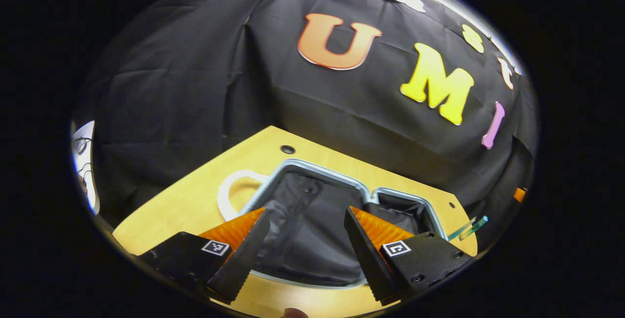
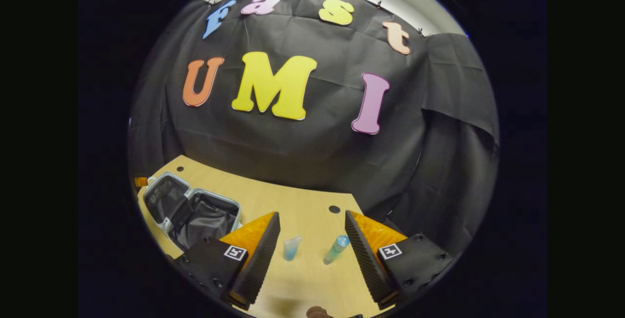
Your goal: First open the suitcase, pack the skin care products into it, and then close the suitcase.
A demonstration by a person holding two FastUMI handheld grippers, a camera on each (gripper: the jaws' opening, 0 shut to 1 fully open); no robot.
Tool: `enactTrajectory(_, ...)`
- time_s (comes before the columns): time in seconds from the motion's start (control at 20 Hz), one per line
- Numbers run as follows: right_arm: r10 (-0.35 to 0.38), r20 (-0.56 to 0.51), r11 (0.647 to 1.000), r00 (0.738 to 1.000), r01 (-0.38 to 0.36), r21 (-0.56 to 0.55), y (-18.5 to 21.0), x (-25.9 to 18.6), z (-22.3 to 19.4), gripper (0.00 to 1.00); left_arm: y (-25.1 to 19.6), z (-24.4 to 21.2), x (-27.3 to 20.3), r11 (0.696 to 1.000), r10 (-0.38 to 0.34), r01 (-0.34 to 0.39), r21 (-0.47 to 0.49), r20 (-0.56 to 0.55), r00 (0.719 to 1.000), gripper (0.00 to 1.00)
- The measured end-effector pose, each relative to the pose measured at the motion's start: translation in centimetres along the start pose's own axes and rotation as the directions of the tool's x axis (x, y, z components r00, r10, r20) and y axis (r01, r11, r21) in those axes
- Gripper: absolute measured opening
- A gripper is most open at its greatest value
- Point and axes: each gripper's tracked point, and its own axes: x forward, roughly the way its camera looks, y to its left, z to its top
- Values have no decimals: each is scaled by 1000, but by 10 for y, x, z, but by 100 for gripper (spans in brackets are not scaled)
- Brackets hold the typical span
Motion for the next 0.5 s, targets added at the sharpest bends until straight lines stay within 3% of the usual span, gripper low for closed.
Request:
enactTrajectory(0.2,19,1,1000,1000,-19,-7,-44,7,-15,79,-105,-22,-8,991,-125,126,35,-29,992,98)
enactTrajectory(0.5,60,-40,998,997,-59,8,-94,16,-47,79,-252,-80,-8,943,-284,302,140,-136,949,98)
